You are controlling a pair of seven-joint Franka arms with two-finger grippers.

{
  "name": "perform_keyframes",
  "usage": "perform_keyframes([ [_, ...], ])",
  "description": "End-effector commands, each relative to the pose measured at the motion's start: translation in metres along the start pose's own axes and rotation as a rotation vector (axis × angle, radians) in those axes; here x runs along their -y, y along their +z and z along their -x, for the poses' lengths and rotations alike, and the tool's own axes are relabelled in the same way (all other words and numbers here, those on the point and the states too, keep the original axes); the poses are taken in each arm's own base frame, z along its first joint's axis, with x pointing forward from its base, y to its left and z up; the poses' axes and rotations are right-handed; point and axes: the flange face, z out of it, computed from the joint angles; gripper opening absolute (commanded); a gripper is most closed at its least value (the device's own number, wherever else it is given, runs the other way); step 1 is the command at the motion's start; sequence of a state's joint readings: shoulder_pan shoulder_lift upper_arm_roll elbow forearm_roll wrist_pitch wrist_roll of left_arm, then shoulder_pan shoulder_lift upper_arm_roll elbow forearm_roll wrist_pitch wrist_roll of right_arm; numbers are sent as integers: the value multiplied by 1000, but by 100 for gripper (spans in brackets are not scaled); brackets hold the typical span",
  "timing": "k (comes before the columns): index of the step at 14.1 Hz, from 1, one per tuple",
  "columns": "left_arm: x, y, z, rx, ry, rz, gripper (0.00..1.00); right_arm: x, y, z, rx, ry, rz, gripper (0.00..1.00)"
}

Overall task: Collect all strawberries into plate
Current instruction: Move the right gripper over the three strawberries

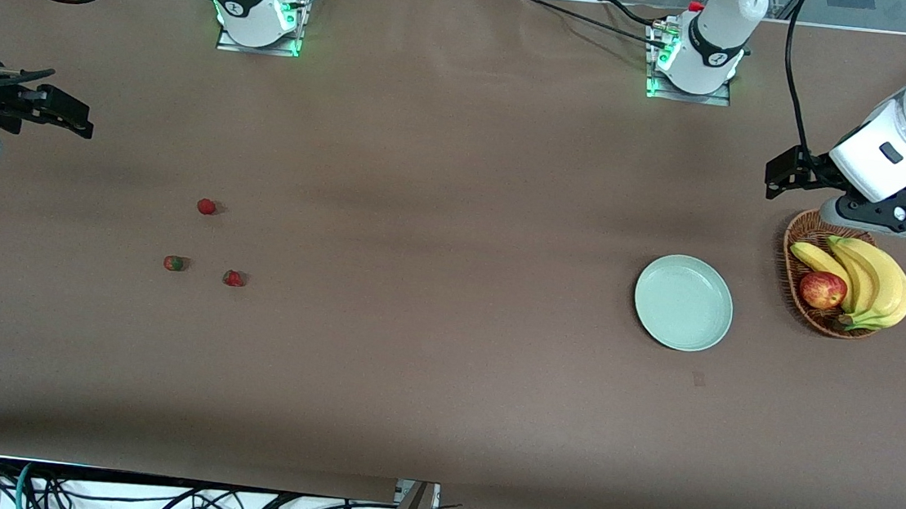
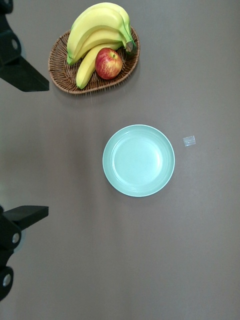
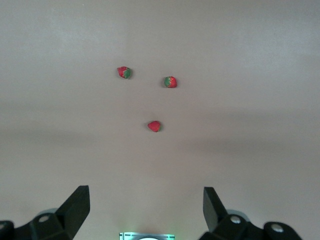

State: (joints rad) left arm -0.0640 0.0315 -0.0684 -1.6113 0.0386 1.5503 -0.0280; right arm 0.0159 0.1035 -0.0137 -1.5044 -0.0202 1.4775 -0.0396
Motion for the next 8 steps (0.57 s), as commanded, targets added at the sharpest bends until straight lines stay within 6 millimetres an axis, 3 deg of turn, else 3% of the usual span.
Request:
perform_keyframes([
  [1, 0, -8, 0, 4, -3, 10, 100, -1, 4, -8, 0, 4, -11, 100],
  [4, 0, -8, 0, 4, -3, 10, 100, 1, 19, -24, -11, 1, -10, 100],
  [8, 0, -8, 0, 4, -3, 10, 100, 8, 91, -67, 63, -14, 5, 100],
])
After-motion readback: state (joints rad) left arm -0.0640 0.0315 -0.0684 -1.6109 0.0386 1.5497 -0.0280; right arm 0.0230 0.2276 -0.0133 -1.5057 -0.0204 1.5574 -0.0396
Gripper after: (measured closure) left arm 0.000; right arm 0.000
